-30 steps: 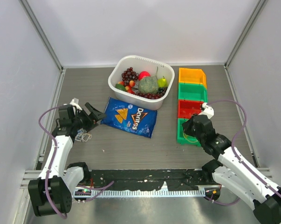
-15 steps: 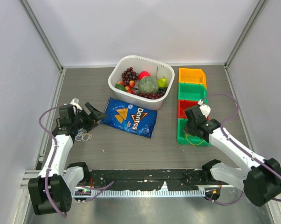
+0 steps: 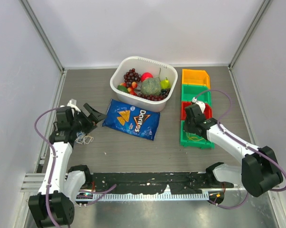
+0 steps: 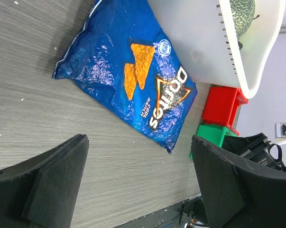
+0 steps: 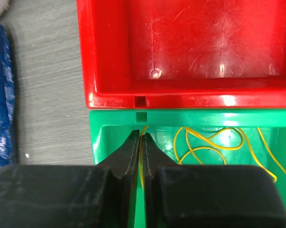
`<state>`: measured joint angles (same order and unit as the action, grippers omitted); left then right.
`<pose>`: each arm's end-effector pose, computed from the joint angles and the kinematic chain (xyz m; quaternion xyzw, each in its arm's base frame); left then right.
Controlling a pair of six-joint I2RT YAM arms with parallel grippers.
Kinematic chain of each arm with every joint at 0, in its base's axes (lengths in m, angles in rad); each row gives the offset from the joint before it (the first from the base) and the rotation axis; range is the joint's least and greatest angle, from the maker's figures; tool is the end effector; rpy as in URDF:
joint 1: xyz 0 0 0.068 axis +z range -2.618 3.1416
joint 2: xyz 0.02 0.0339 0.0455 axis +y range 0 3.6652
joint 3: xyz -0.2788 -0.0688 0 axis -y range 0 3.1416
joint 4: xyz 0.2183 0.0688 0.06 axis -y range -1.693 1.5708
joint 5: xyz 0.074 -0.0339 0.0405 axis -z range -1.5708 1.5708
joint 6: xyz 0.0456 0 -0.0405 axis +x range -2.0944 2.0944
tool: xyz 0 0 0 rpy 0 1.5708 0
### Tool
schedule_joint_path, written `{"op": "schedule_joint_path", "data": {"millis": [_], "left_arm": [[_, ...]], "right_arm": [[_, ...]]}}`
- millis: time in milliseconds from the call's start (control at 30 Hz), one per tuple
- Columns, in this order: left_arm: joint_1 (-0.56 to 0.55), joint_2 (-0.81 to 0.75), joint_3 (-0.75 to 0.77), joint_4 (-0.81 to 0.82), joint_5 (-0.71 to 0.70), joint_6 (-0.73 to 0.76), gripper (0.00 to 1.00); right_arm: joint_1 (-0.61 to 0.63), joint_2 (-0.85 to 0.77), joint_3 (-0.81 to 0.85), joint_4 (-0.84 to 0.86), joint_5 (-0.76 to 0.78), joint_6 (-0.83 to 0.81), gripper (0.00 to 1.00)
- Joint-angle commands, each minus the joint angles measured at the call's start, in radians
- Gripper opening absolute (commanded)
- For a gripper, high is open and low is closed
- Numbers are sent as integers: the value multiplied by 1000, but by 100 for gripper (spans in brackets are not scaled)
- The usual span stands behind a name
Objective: Untangle the cables
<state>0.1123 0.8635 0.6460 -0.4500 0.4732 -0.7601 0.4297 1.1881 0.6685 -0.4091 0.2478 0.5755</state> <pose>0.1563 -0.0033 0.2660 -0.2768 0.8360 -0.3350 0.3351 0.1919 0.0756 0.2212 0.1075 0.9363 0.0481 0.3309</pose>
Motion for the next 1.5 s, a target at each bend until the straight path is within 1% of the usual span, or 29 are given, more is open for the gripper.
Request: {"op": "schedule_joint_path", "data": {"millis": [0, 33, 67, 100, 133, 167, 300, 333, 400, 500, 533, 567, 633, 667, 733, 800, 867, 933, 1000, 1100, 1167, 1233, 1367, 1433, 1467], "left_arm": [[-2, -47, 53, -107, -76, -13, 95], [-2, -53, 64, -133, -102, -7, 100], [-2, -54, 75, -156, -132, 2, 100], [-2, -52, 93, -182, -157, 10, 100], [-2, -49, 112, -205, -194, 15, 100], [-2, -40, 130, -235, -227, 15, 100], [-2, 14, 199, -363, -430, -7, 100], [0, 31, 208, -386, -464, -8, 100], [0, 55, 219, -420, -580, -21, 100], [6, 83, 208, -423, -666, -65, 100], [13, 88, 198, -405, -671, -70, 100], [23, 97, 190, -394, -665, -71, 100], [44, 135, 181, -366, -633, -74, 100], [55, 153, 175, -351, -599, -73, 98], [61, 198, 164, -322, -555, -76, 93], [63, 238, 159, -305, -512, -82, 85], [61, 264, 144, -303, -481, -119, 81], [61, 261, 106, -290, -447, -157, 81], [61, 249, 46, -268, -446, -191, 81], [61, 229, -8, -242, -461, -212, 81], [61, 212, -38, -210, -462, -211, 76], [64, 194, -61, -190, -444, -211, 67], [64, 149, -100, -138, -378, -226, 31], [64, 129, -112, -124, -349, -232, 19], [64, 121, -117, -125, -346, -232, 15]], "right_arm": [[-5, 24, 26, 30, -34, -68, 17], [-5, 9, 28, 23, -33, -72, 26], [-5, -5, 28, 10, -31, -72, 30], [-5, -27, 29, 6, -31, -75, 38], [-5, -50, 46, -23, -30, -72, 40], [-5, -57, 57, -43, -31, -75, 45], [-3, -120, 147, -146, -39, -91, 52], [-2, -137, 163, -174, -42, -98, 53], [9, -150, 206, -216, -48, -112, 56], [61, -171, 262, -226, -71, -138, 57], [76, -167, 275, -223, -80, -155, 57], [119, -162, 293, -215, -103, -164, 57], [202, -147, 301, -165, -117, -175, 56], [233, -131, 298, -113, -125, -167, 56], [299, -91, 290, -13, -175, -135, 56], [351, -38, 281, 91, -275, -94, 55], [441, 27, 299, 166, -291, -77, 54], [496, 97, 321, 229, -292, -89, 54], [536, 169, 336, 294, -295, -101, 54], [561, 270, 352, 400, -320, -97, 54], [570, 319, 359, 475, -344, -82, 54], [573, 362, 362, 524, -369, -63, 54], [583, 424, 391, 536, -404, -62, 54], [584, 432, 393, 543, -397, -68, 54], [584, 433, 393, 543, -387, -68, 54]]}}
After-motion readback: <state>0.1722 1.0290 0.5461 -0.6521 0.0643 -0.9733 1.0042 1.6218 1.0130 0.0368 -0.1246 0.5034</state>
